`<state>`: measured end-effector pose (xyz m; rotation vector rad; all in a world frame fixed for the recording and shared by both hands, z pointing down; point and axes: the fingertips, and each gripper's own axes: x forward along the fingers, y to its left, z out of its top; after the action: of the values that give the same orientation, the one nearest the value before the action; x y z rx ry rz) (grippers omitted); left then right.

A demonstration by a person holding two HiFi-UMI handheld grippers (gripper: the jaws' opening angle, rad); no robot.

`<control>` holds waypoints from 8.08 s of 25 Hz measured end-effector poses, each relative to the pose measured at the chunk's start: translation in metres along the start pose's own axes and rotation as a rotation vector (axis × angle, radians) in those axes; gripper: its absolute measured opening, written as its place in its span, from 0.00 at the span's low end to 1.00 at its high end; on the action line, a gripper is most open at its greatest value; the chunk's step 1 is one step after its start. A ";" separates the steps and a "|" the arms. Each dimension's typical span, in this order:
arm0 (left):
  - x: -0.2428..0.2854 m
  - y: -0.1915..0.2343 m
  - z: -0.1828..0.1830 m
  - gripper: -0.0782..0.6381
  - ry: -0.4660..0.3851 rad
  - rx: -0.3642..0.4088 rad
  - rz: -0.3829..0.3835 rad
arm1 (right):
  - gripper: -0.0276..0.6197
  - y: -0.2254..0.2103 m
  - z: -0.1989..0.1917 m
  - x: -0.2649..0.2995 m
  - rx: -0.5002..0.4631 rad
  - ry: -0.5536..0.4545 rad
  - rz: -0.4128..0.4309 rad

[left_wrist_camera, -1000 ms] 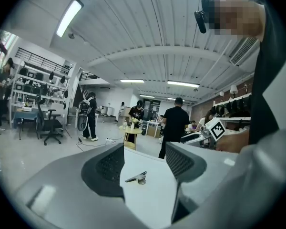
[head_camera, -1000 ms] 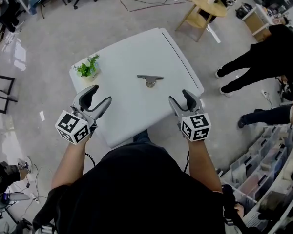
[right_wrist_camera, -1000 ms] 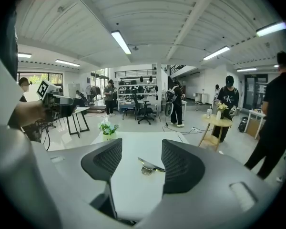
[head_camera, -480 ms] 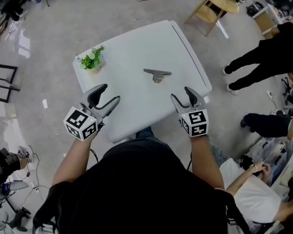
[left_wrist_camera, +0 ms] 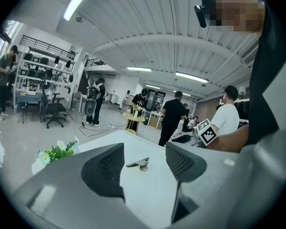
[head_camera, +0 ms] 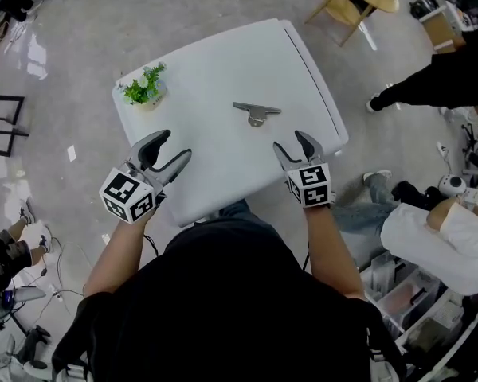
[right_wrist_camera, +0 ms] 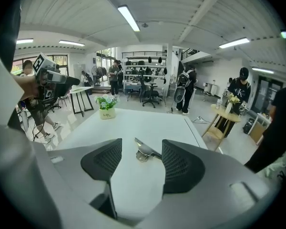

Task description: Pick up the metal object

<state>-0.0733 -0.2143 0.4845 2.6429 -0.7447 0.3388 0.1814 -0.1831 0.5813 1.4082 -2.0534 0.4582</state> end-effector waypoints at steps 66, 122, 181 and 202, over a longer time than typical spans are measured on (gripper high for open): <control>0.066 0.042 -0.040 0.65 0.085 -0.200 0.107 | 0.35 -0.009 -0.078 0.194 -0.607 0.251 0.126; 0.071 0.044 -0.031 0.65 0.065 -0.227 0.073 | 0.09 -0.022 -0.043 0.194 -0.764 0.215 0.040; -0.009 -0.022 -0.009 0.65 0.048 -0.050 -0.068 | 0.09 0.017 0.012 0.039 -0.572 0.061 -0.197; -0.053 -0.046 0.034 0.65 -0.044 0.078 -0.071 | 0.09 0.017 0.053 -0.054 -0.461 -0.070 -0.340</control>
<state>-0.0880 -0.1681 0.4232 2.7508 -0.6622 0.2970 0.1649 -0.1692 0.5072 1.4502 -1.7682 -0.1984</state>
